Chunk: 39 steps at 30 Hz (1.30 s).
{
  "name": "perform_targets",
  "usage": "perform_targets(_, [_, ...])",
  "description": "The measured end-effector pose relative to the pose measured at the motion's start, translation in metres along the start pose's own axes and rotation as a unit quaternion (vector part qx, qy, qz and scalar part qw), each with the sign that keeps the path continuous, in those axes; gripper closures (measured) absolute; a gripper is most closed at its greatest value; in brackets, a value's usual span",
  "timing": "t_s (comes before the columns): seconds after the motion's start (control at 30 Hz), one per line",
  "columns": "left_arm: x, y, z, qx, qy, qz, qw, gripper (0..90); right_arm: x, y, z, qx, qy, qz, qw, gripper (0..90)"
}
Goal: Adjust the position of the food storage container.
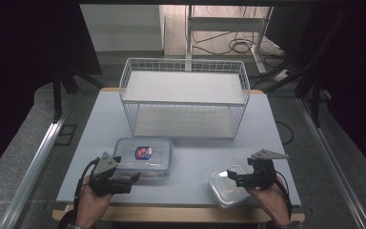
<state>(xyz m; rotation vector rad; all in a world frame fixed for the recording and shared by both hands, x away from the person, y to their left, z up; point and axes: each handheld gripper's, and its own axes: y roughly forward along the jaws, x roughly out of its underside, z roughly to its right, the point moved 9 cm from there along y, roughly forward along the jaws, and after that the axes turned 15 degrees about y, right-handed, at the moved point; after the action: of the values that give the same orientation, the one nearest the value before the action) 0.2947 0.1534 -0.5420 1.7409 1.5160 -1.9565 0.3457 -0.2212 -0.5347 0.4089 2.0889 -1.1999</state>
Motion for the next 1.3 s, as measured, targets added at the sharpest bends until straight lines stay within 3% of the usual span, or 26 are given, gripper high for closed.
perform_targets(0.1, [0.000,-0.001,0.001,0.002,0.002,-0.001,1.0000,11.6,0.001,0.000,0.002,0.006,-0.001,-0.001,1.0000,2.4])
perform_targets(0.23, [-0.005,-0.003,0.005,0.020,-0.007,0.020,0.9996,11.1,0.001,0.000,0.000,0.010,-0.005,-0.001,0.9999,3.7])
perform_targets(0.6, [-0.005,-0.007,0.001,0.010,-0.019,0.029,0.9993,8.1,0.000,-0.004,-0.006,0.023,-0.029,0.007,0.9993,18.0])
perform_targets(0.77, [-0.006,-0.008,-0.001,-0.002,-0.018,0.027,0.9995,6.1,0.000,-0.007,-0.014,0.014,-0.037,0.001,0.9992,30.2])
perform_targets(0.8, [-0.005,-0.008,-0.001,-0.005,-0.014,0.023,0.9996,5.8,0.001,-0.009,-0.019,0.005,-0.041,-0.003,0.9992,38.7])
perform_targets(0.9, [-0.005,-0.008,-0.002,-0.007,-0.012,0.022,0.9997,5.2,0.002,-0.011,-0.023,0.000,-0.050,-0.007,0.9987,45.4])
perform_targets(0.93, [-0.006,-0.008,-0.001,-0.008,-0.010,0.021,0.9997,5.1,0.004,-0.013,-0.029,-0.005,-0.061,-0.012,0.9981,53.1])
perform_targets(1.03, [-0.006,-0.008,-0.001,-0.009,-0.009,0.020,0.9997,4.7,0.005,-0.016,-0.035,-0.018,-0.064,-0.015,0.9977,60.6])
perform_targets(1.07, [-0.006,-0.008,0.000,-0.008,-0.008,0.020,0.9997,4.3,0.008,-0.020,-0.042,-0.025,-0.074,-0.017,0.9968,67.4])
perform_targets(1.1, [-0.006,-0.008,0.000,-0.008,-0.008,0.020,0.9997,4.0,0.008,-0.020,-0.042,-0.025,-0.074,-0.017,0.9968,67.4])
perform_targets(1.17, [-0.008,-0.009,0.000,-0.003,-0.010,0.027,0.9996,3.4,0.011,-0.025,-0.052,-0.042,-0.083,-0.020,0.9955,77.1])
perform_targets(1.3, [-0.010,-0.010,0.001,0.003,-0.017,0.036,0.9992,3.1,0.020,-0.030,-0.067,-0.069,-0.089,-0.029,0.9933,86.0])
